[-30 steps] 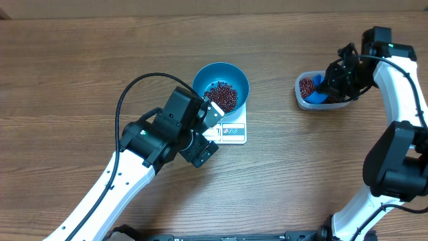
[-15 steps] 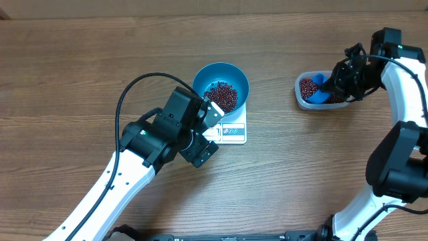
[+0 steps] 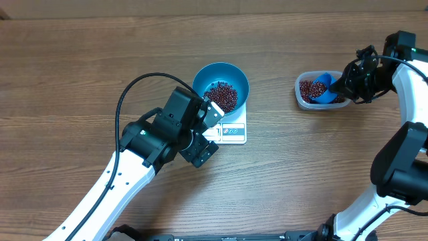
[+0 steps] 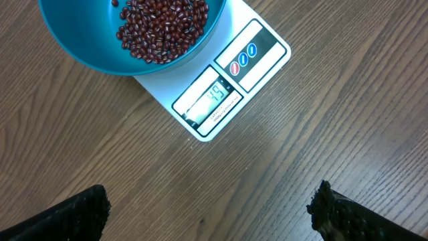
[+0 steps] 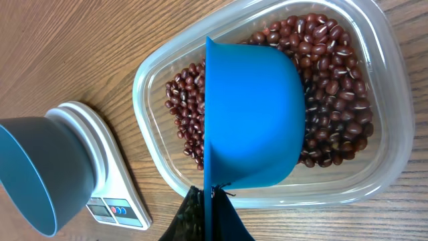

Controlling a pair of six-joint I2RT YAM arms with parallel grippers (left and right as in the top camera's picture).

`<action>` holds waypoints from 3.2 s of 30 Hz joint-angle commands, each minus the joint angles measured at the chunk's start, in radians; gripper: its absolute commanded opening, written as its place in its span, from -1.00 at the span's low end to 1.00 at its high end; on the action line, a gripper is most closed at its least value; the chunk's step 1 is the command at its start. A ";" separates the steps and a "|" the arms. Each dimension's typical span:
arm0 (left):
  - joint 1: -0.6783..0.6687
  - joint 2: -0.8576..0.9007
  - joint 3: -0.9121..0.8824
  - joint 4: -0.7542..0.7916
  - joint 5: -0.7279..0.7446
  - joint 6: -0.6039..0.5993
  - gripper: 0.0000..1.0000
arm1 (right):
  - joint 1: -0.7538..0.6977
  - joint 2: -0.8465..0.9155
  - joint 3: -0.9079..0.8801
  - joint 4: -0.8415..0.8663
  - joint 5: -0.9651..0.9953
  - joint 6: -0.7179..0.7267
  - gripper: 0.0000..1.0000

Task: Scoop item into bowl and weigh 150g on scale
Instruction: 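Lift the bean-filled blue scoop out of the container with the right gripper, then carry the filled scoop leftward over the teal bowl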

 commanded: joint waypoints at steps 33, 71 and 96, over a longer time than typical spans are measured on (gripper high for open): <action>0.005 -0.004 -0.007 0.004 0.015 0.016 0.99 | -0.114 -0.008 -0.005 -0.042 -0.399 -0.185 -0.92; 0.005 -0.004 -0.007 0.004 0.015 0.016 0.99 | 0.197 -0.016 0.327 -0.111 -0.374 -0.293 -0.93; 0.005 -0.004 -0.007 0.004 0.015 0.016 0.99 | 0.496 -0.016 0.327 -0.107 -0.224 -0.360 -0.93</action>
